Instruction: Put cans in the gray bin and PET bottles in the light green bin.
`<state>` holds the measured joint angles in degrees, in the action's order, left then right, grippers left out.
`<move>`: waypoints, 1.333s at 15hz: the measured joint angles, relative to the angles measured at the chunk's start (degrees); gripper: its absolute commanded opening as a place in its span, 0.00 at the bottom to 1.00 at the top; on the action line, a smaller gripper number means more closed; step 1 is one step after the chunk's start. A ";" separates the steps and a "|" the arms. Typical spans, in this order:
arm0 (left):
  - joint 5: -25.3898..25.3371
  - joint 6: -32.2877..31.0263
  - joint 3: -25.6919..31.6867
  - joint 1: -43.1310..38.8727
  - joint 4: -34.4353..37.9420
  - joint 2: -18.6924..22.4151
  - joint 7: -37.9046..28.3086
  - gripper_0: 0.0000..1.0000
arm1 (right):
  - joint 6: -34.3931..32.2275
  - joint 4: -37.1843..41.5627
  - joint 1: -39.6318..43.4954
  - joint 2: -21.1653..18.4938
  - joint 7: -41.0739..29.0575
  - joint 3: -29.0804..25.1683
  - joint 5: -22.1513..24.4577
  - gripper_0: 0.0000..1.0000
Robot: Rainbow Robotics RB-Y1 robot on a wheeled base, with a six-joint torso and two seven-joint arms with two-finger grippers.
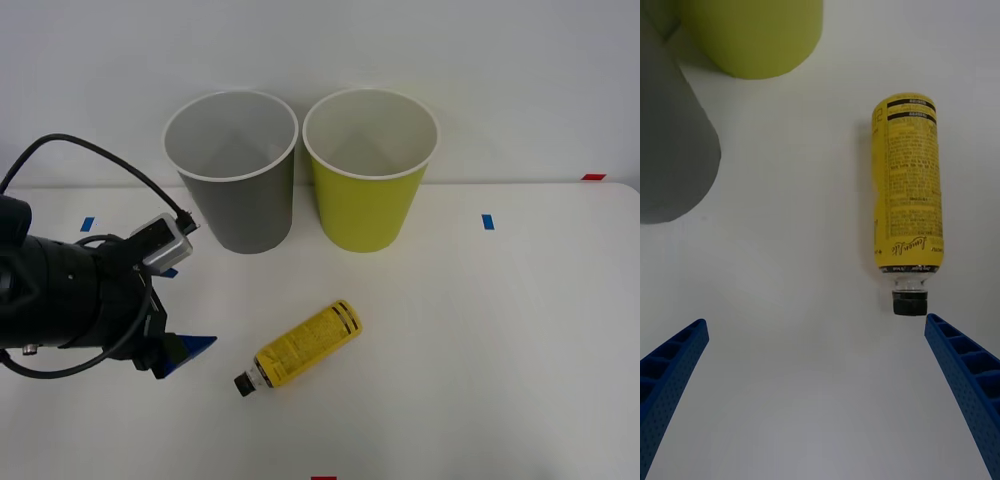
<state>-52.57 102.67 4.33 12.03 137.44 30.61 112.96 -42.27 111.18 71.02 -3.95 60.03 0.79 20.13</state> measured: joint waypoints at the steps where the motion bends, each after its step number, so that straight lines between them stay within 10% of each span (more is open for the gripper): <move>1: 0.49 0.84 -1.32 1.84 -0.67 -0.01 0.21 1.00 | 0.00 0.00 0.00 0.00 0.00 0.00 0.00 0.00; 20: 18.32 4.70 -24.35 15.54 -11.52 -14.56 0.04 1.00 | 0.00 0.01 0.00 0.00 0.00 0.00 0.00 0.00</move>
<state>-34.26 107.36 -20.02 27.57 125.91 16.05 113.00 -42.27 111.18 71.02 -3.95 60.03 0.79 20.13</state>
